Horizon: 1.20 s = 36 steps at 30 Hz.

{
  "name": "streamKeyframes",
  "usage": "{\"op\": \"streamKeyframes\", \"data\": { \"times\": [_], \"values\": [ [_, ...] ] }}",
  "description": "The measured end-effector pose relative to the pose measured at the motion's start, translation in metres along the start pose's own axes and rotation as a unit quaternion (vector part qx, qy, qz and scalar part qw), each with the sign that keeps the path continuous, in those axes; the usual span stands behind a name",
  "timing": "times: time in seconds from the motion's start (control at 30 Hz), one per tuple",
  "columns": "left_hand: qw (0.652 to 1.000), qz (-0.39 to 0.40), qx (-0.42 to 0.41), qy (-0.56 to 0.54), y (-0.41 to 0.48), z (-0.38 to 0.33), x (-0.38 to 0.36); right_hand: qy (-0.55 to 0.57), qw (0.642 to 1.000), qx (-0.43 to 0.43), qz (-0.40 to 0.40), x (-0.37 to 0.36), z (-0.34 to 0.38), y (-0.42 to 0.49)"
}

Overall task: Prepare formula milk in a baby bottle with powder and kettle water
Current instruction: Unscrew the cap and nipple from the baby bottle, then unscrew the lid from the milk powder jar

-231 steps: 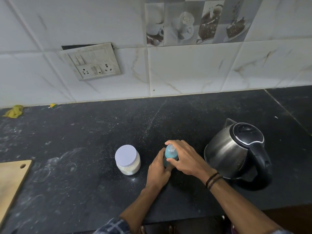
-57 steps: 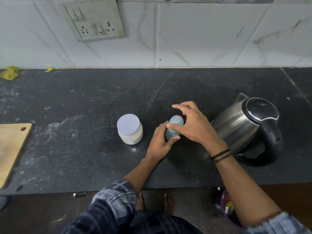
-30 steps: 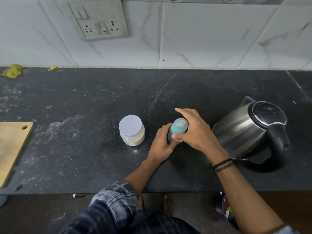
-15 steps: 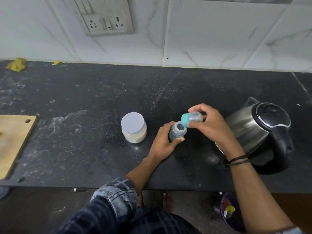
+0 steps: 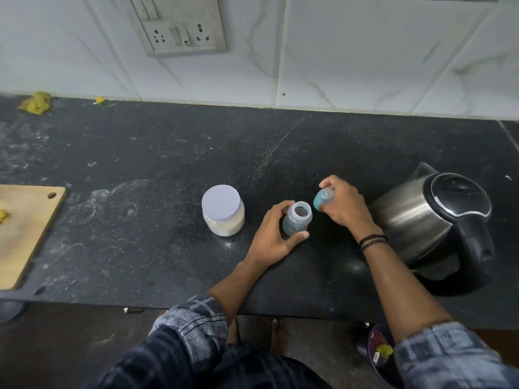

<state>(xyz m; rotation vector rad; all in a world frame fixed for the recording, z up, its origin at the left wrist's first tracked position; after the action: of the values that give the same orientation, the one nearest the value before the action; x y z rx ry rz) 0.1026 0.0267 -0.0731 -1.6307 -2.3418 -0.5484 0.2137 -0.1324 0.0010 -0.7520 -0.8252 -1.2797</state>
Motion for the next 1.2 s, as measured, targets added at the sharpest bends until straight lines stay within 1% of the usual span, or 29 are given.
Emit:
{"op": "streamKeyframes", "data": {
  "times": [0.13,0.47,0.63,0.73,0.87,0.97,1.03,1.07,1.13,1.2],
  "values": [
    [1.0,0.0,0.014,-0.013,-0.001,0.001,0.001,-0.009,1.0,0.004,0.006,-0.007,-0.005,0.002],
    [1.0,-0.005,0.016,-0.021,0.0,-0.001,0.001,-0.013,1.0,0.019,0.021,-0.009,-0.006,-0.003],
    [0.999,-0.02,0.021,-0.039,-0.002,-0.002,0.002,0.032,0.998,0.03,-0.053,0.022,0.005,-0.013],
    [0.998,-0.042,0.035,-0.042,-0.012,-0.004,0.006,0.059,0.994,0.047,-0.079,0.038,0.015,-0.026],
    [0.997,-0.077,0.018,-0.003,-0.04,-0.008,0.014,0.115,0.983,0.075,-0.122,0.054,0.033,-0.045],
    [0.995,-0.096,-0.004,0.021,-0.063,-0.012,0.025,0.14,0.97,0.115,-0.163,0.061,0.052,-0.063],
    [0.992,-0.125,-0.001,0.016,-0.075,-0.015,0.037,0.162,0.96,0.149,-0.174,0.06,0.065,-0.075],
    [0.988,-0.153,-0.005,0.012,-0.08,-0.018,0.046,0.172,0.955,0.165,-0.174,0.058,0.071,-0.081],
    [0.972,-0.231,-0.026,0.017,-0.091,-0.023,0.067,0.193,0.948,0.192,-0.167,0.049,0.082,-0.09],
    [0.947,-0.317,-0.041,0.029,-0.101,-0.024,0.09,0.203,0.942,0.218,-0.156,0.038,0.093,-0.098]
  ]
}}
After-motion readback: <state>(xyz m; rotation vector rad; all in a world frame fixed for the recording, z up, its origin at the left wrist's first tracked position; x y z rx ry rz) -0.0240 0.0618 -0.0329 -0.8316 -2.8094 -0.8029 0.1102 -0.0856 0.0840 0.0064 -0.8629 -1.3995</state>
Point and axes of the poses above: each hand's wrist, its own y-axis towards the middle knuckle, its own x-axis out of the back of the hand, z = x × y, the point moved 7 cm from there along y, towards the middle knuckle, and after that the axes turned 12 degrees about -z, right-handed, at the moved point
